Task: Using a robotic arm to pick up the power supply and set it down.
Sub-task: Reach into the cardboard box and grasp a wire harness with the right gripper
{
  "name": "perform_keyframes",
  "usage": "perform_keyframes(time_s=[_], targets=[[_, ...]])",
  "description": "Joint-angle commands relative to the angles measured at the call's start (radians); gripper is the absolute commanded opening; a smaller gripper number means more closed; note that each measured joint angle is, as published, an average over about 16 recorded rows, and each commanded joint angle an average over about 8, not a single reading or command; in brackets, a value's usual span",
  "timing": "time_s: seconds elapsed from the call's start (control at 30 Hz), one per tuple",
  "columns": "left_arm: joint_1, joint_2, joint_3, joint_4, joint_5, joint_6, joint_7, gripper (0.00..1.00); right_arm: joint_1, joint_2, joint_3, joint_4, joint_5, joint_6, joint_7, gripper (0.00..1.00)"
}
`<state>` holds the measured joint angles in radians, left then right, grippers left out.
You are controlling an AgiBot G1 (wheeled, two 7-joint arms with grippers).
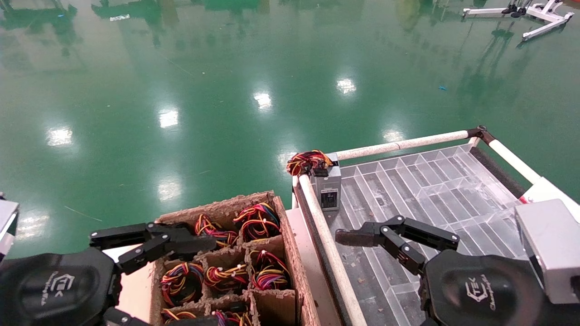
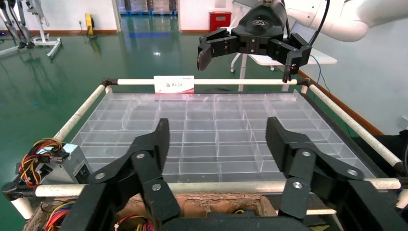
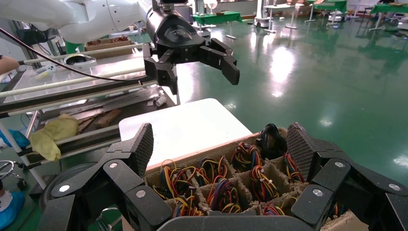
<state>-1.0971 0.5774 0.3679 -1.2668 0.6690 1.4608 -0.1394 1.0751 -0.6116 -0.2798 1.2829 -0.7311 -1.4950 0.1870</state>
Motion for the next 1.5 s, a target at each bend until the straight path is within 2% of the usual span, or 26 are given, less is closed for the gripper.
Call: perform_keyframes(time_s=[0.03,0.33,0.47,0.83,1.03,1.1,1.13,1.3,1.37,1.5], targets=[[0.0,0.0,0.0,0.0,0.0,0.0,0.0,0.0,0.0,0.0,0.0,0.0,0.0,0.0,0.0,1.0],[0.0,0.0,0.0,0.0,0.0,0.0,0.0,0.0,-0.001,0.0,-0.001,-0.002,-0.003,0.002,0.0,1.0],[0.0,0.0,0.0,0.0,0.0,0.0,0.0,0.0,0.005,-0.011,-0.013,-0.012,-0.04,0.029,-0.003,1.0],[0.0,0.0,0.0,0.0,0.0,0.0,0.0,0.0,0.135,-0.139,-0.145,-0.1,-0.361,0.181,0.009,1.0],[0.0,0.0,0.0,0.0,0.0,0.0,0.0,0.0,0.201,-0.228,-0.203,-0.181,-0.491,0.241,-0.014,0.98],[0.0,0.0,0.0,0.0,0.0,0.0,0.0,0.0,0.221,-0.26,-0.219,-0.209,-0.524,0.258,-0.024,0.84],[0.0,0.0,0.0,0.0,0.0,0.0,0.0,0.0,0.232,-0.277,-0.227,-0.222,-0.541,0.265,-0.03,0.73],[0.0,0.0,0.0,0.0,0.0,0.0,0.0,0.0,0.28,-0.36,-0.262,-0.289,-0.608,0.303,-0.062,0.13],[0.0,0.0,0.0,0.0,0.0,0.0,0.0,0.01,0.296,-0.391,-0.271,-0.315,-0.628,0.322,-0.077,0.02],[0.0,0.0,0.0,0.0,0.0,0.0,0.0,0.07,0.319,-0.449,-0.289,-0.36,-0.668,0.363,-0.111,0.0]])
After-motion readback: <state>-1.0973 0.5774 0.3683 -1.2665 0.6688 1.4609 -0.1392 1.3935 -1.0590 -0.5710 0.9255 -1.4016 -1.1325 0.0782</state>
